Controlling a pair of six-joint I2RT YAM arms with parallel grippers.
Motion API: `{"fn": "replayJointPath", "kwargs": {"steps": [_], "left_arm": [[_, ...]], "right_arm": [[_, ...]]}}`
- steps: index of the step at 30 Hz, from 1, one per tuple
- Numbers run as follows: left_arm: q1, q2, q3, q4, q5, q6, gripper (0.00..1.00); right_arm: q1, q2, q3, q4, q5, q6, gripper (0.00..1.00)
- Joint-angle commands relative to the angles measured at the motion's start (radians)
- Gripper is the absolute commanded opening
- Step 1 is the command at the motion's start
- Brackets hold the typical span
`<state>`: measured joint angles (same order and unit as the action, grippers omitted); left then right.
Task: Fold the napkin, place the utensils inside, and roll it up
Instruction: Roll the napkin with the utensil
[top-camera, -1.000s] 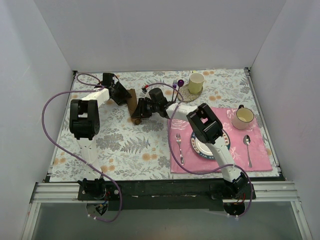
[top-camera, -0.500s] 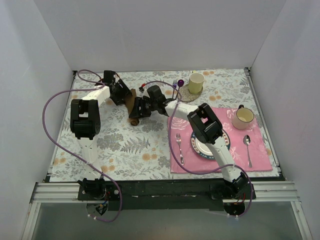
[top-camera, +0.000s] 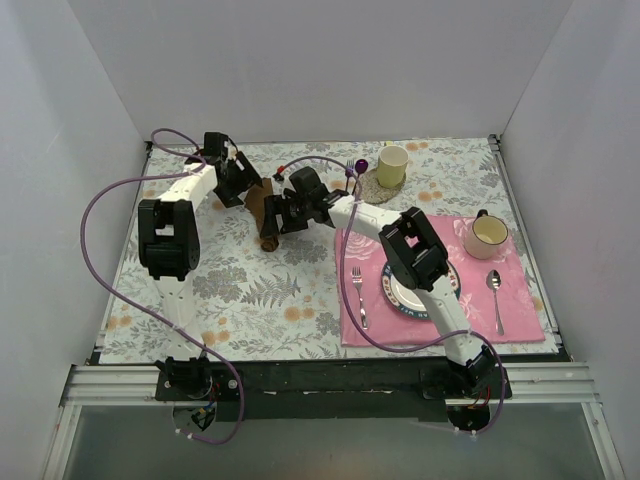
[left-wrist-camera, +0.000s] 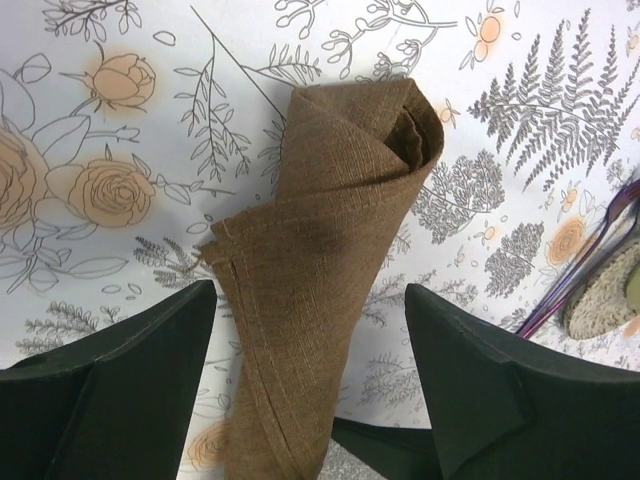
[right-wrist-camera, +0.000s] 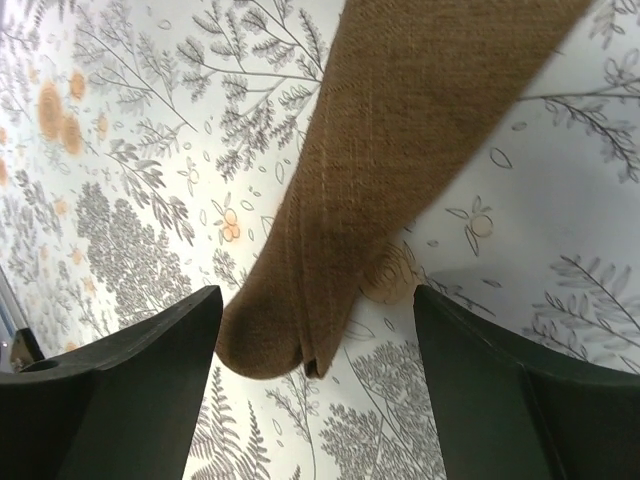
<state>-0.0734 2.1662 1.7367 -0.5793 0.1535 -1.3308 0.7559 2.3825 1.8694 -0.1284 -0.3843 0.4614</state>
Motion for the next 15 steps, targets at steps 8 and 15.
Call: {"fn": "replayJointPath", "kwargs": {"steps": [8,15], "left_arm": [[0.0,-0.319,-0.109,-0.022,0.07,-0.004,0.78],[-0.048,-0.528,-0.219,-0.024,0.149,-0.007,0.81]], "right_arm": [[-0.007,-0.312,-0.053,-0.246,0.1,-0.19,0.9],[-0.023,-0.629,-0.261,-0.309,0.177,-0.233,0.99]]}}
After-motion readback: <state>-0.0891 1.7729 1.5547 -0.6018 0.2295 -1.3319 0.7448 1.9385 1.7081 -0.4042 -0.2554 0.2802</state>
